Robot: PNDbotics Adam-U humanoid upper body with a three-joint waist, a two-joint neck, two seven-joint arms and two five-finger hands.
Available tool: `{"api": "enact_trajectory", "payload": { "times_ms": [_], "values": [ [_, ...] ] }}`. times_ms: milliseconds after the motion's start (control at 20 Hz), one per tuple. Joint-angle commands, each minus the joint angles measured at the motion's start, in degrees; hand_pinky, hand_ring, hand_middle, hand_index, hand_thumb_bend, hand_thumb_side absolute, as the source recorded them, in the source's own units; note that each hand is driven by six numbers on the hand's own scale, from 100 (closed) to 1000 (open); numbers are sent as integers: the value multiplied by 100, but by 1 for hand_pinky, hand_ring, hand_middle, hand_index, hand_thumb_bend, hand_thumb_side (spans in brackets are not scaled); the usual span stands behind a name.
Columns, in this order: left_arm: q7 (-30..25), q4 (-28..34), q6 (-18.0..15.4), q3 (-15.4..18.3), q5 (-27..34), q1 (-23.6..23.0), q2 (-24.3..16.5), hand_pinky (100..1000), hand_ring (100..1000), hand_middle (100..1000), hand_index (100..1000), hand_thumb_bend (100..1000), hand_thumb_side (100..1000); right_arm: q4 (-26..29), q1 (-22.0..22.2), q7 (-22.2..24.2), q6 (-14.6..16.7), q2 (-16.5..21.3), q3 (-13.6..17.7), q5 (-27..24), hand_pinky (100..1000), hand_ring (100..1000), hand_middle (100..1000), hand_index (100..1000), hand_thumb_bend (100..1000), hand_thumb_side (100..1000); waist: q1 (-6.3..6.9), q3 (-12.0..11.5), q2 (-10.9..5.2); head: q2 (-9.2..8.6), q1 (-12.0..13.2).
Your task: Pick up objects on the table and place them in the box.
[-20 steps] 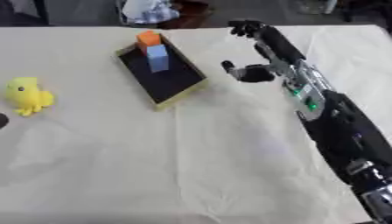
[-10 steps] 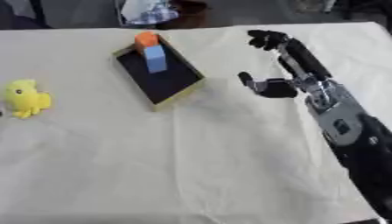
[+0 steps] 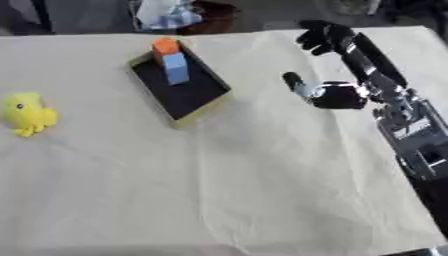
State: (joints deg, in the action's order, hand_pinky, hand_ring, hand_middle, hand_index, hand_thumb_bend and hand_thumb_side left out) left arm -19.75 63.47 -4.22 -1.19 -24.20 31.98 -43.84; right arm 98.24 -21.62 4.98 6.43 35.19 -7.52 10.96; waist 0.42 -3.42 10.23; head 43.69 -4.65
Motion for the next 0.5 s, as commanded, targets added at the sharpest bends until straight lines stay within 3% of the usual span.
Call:
{"api": "enact_trajectory", "payload": {
  "times_ms": [50, 500],
  "values": [
    [-130, -338, -96, -65, -99, 299, -82, 776, 767, 782, 884, 698, 357, 139, -49, -9, -40, 107, 85, -87, 741, 765, 730, 914, 322, 268, 69, 26, -175, -32, 23],
    [-314, -1146, -245, -243, -739, 983, 428, 774, 768, 783, 881, 656, 337, 106, -30, -11, -57, 11, 80, -175, 739, 763, 727, 912, 314, 272, 58, 137, -159, -26, 62]
  ]
}}
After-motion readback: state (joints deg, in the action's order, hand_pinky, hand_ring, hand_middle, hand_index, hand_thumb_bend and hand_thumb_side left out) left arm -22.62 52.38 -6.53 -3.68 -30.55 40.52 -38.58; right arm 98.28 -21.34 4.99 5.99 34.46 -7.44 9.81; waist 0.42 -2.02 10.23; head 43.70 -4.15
